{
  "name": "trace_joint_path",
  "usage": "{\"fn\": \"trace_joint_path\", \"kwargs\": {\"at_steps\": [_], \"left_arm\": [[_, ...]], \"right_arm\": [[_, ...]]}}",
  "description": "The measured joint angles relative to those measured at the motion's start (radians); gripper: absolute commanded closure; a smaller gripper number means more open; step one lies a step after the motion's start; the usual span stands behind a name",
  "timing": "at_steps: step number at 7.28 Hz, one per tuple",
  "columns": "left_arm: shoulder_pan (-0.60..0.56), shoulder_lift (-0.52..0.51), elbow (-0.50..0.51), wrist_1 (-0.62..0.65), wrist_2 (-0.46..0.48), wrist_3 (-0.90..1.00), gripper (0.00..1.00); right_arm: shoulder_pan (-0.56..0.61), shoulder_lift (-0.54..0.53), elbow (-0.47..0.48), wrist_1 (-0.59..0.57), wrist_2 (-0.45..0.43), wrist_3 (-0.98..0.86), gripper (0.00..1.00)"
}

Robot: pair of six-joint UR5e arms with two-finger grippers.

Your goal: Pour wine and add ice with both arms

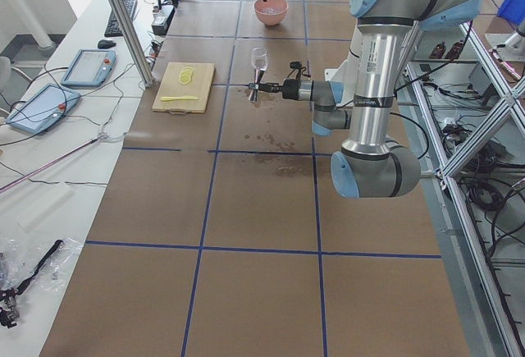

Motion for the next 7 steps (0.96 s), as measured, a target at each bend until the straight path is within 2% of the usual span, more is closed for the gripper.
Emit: {"fn": "trace_joint_path", "kwargs": {"at_steps": [2, 4, 7], "left_arm": [[-0.026, 0.14, -0.022, -0.013, -0.011, 0.018, 1.0], [-0.052, 0.281, -0.087, -0.032, -0.018, 0.104, 1.0], [-0.06, 0.354, -0.106, -0.082, -0.02, 0.138, 1.0]], "right_arm": [[0.0, 0.0, -0.006, 0.002, 0.002, -0.002, 0.0], [-0.015, -0.004, -0.023, 0.019, -0.001, -0.002, 0.0], [-0.088, -0.006, -0.048, 0.029, -0.03, 0.0, 0.04]]}}
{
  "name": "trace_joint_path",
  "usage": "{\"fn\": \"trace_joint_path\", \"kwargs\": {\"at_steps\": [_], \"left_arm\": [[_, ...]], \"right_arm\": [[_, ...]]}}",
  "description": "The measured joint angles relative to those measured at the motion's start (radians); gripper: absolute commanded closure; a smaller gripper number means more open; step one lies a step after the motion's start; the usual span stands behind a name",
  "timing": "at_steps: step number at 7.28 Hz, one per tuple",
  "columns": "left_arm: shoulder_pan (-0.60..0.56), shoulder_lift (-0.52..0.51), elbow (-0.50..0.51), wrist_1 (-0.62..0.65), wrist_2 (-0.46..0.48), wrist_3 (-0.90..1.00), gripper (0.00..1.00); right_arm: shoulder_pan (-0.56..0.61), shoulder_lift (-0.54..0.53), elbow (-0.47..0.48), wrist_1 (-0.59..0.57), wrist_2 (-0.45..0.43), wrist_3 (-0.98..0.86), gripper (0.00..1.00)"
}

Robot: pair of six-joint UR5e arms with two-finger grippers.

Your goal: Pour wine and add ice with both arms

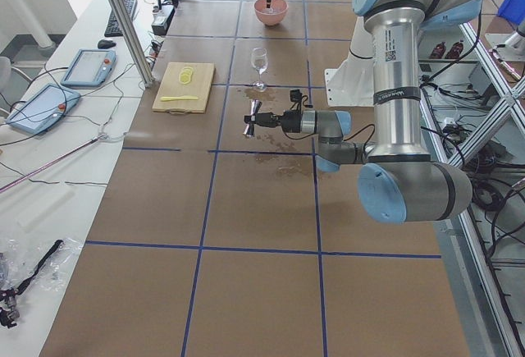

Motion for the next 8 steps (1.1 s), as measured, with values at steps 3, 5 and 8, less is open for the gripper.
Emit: {"fn": "trace_joint_path", "kwargs": {"at_steps": [3, 5, 8], "left_arm": [[-0.001, 0.004, -0.001, -0.005, -0.001, 0.001, 1.0], [-0.001, 0.004, 0.004, -0.025, -0.001, 0.001, 1.0], [-0.001, 0.004, 0.01, -0.045, -0.001, 0.001, 1.0]], "right_arm": [[-0.039, 0.007, -0.038, 0.0, -0.028, -0.001, 0.25], [-0.042, 0.012, -0.044, 0.0, -0.027, -0.004, 0.45], [-0.042, 0.014, -0.041, 0.0, -0.023, -0.01, 0.83]]}}
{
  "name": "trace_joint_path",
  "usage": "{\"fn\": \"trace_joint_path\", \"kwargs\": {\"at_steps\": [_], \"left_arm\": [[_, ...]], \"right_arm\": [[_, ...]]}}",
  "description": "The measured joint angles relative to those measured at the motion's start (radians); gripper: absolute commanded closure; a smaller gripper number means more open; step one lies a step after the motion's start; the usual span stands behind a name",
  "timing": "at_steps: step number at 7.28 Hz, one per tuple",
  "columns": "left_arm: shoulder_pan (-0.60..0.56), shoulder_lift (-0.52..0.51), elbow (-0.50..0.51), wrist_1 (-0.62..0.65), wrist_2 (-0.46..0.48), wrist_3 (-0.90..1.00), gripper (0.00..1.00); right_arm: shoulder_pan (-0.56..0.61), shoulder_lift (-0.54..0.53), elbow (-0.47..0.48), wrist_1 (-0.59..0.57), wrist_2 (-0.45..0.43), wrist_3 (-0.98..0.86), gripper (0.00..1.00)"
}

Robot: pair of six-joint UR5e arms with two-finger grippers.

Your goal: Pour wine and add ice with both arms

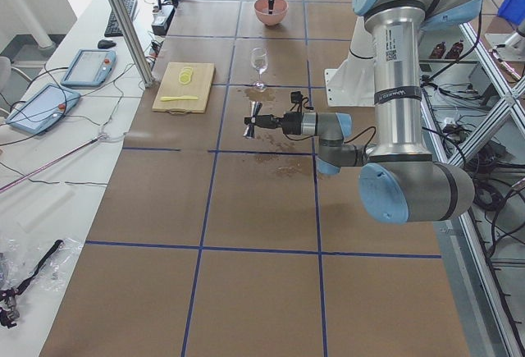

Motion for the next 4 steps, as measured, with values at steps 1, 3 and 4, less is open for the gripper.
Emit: {"fn": "trace_joint_path", "kwargs": {"at_steps": [1, 3, 4], "left_arm": [[0.0, 0.0, 0.001, -0.001, 0.0, -0.001, 1.0], [0.0, -0.002, 0.001, -0.01, -0.001, -0.014, 1.0], [0.001, -0.003, 0.002, -0.025, -0.001, -0.038, 1.0]], "right_arm": [[0.001, 0.0, 0.002, 0.0, 0.0, -0.002, 1.0], [0.004, -0.003, 0.012, 0.0, -0.001, -0.004, 1.0], [0.007, -0.008, 0.027, 0.0, -0.001, -0.004, 1.0]]}}
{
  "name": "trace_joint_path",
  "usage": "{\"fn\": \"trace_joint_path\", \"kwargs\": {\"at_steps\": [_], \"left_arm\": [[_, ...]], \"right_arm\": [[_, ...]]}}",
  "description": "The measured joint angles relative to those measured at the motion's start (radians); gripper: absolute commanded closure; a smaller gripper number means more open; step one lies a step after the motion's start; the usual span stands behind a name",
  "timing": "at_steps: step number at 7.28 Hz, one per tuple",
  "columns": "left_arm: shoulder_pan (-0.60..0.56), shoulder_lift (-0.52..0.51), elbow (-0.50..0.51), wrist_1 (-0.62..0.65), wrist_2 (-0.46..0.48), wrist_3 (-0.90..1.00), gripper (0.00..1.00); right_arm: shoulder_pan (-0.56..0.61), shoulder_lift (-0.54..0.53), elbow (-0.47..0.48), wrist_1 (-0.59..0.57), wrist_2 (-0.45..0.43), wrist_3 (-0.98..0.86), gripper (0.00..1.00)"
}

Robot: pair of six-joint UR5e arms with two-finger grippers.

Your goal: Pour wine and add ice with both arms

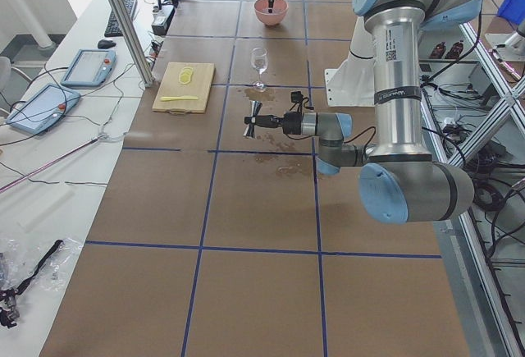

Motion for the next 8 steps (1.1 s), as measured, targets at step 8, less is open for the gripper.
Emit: {"fn": "trace_joint_path", "kwargs": {"at_steps": [8], "left_arm": [[0.002, -0.001, 0.004, -0.092, -0.092, -0.457, 1.0]], "right_arm": [[0.011, -0.008, 0.04, -0.002, 0.007, 0.004, 1.0]]}}
